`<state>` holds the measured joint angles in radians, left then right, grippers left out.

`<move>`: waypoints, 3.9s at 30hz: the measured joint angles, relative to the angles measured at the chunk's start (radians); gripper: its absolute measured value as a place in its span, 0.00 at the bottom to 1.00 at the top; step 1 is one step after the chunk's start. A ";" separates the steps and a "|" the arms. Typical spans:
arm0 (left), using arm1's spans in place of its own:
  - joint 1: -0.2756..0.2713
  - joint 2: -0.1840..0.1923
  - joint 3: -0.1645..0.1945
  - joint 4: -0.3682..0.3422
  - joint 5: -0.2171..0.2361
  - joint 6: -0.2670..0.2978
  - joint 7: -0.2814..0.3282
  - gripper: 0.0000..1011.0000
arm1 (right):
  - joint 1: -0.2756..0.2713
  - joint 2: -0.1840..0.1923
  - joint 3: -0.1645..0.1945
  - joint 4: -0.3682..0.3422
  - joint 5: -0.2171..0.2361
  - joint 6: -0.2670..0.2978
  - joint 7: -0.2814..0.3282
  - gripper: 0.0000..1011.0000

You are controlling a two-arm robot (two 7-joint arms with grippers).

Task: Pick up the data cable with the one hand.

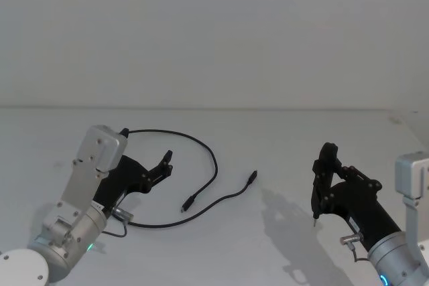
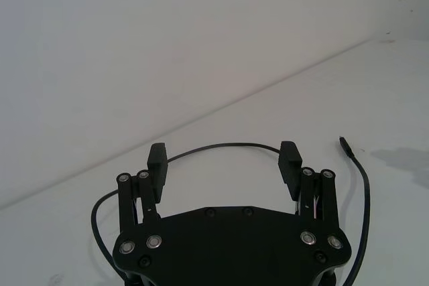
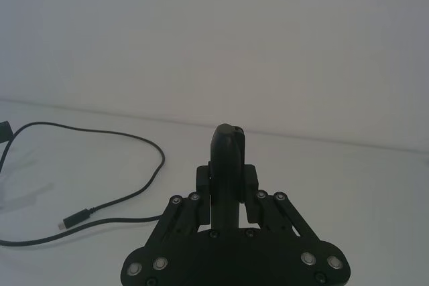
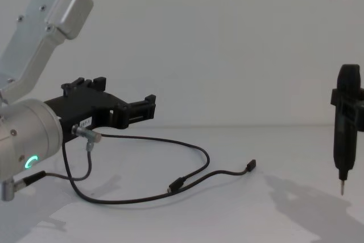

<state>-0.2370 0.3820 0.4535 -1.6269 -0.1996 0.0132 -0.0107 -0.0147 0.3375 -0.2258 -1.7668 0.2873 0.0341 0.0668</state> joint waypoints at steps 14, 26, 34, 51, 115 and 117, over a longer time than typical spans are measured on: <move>0.000 0.000 0.001 0.000 0.000 0.000 -0.001 0.99 | 0.000 0.000 0.000 0.000 0.000 0.000 0.000 0.28; -0.022 0.013 0.004 0.012 -0.023 -0.011 -0.081 0.99 | 0.000 0.000 0.000 0.000 0.000 0.000 0.000 0.28; -0.056 0.023 0.018 0.030 -0.067 0.011 -0.186 0.99 | 0.000 0.000 0.000 0.000 0.000 0.000 0.000 0.28; -0.117 0.049 0.056 0.065 -0.133 0.161 -0.369 0.99 | 0.000 0.000 0.000 0.000 0.000 0.000 0.000 0.28; -0.358 -0.084 0.204 0.410 -0.121 0.225 -0.583 0.73 | 0.000 0.000 0.000 0.000 0.000 0.000 0.000 0.28; -0.360 -0.085 0.205 0.412 -0.121 0.226 -0.584 0.69 | 0.000 0.000 0.000 0.000 0.000 0.000 0.000 0.28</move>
<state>-0.5968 0.2970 0.6589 -1.2149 -0.3202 0.2394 -0.5949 -0.0147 0.3375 -0.2258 -1.7667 0.2874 0.0340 0.0668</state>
